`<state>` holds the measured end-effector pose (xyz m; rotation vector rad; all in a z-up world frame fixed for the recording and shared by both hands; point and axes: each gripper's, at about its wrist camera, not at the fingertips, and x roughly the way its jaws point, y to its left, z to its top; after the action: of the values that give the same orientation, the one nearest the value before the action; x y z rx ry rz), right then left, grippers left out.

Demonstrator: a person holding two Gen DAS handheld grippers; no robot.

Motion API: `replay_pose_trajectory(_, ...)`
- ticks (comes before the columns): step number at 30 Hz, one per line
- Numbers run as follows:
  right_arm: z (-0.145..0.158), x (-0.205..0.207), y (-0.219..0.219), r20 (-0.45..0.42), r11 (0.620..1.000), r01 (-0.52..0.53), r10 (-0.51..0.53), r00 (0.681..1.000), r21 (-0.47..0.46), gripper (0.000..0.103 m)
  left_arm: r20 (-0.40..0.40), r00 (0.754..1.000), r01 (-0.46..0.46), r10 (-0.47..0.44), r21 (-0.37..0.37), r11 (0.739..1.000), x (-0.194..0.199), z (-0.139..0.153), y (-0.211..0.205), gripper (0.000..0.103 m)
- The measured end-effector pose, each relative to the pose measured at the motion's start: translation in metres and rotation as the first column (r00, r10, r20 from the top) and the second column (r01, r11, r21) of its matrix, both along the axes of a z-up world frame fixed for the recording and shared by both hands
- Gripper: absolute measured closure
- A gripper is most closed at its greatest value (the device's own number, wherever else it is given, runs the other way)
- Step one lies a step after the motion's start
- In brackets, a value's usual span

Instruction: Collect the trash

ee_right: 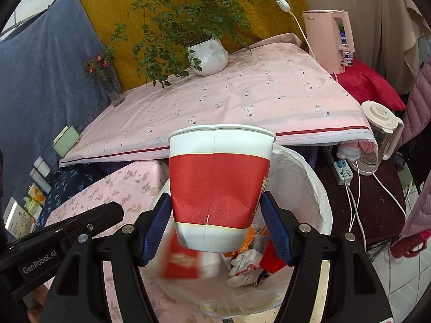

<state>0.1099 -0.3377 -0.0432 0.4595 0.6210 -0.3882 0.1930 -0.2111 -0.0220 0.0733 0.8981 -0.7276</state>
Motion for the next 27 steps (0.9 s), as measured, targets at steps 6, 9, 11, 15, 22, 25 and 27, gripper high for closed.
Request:
replay_pose_trajectory(6,-0.001,0.004,0.002,-0.002,1.0,-0.005,0.005,1.0,0.004,0.036,-0.009,1.0,-0.019,0.019,0.011,1.0,0.007,-0.004,0.006,0.072)
replay_pose_trajectory(9,-0.002,0.006,0.004,-0.006,1.0,-0.007,0.007,1.0,0.0,0.035,-0.012,0.999,-0.035,0.035,0.014,0.999,0.01,-0.006,0.011,0.068)
replay_pose_trajectory(11,-0.003,0.007,0.005,-0.006,1.0,-0.005,0.005,1.0,-0.001,0.035,-0.01,0.999,-0.048,0.048,0.014,0.999,0.011,-0.007,0.015,0.064)
replay_pose_trajectory(15,-0.003,0.007,0.006,-0.005,1.0,-0.003,0.003,1.0,0.001,0.035,-0.006,0.998,-0.067,0.067,0.018,0.998,0.013,-0.009,0.022,0.064)
replay_pose_trajectory(22,-0.004,0.006,0.01,-0.015,1.0,-0.014,0.014,1.0,-0.005,0.035,0.023,0.995,-0.096,0.096,0.033,0.995,0.01,-0.011,0.033,0.056)
replay_pose_trajectory(25,-0.003,0.004,0.014,-0.019,1.0,-0.01,0.01,1.0,-0.021,0.035,0.035,0.994,-0.105,0.104,0.043,0.993,0.007,-0.011,0.038,0.056)
replay_pose_trajectory(27,-0.002,0.002,0.016,-0.024,0.999,-0.012,0.012,1.0,-0.034,0.035,0.044,0.993,-0.114,0.111,0.051,0.992,0.005,-0.012,0.041,0.054)
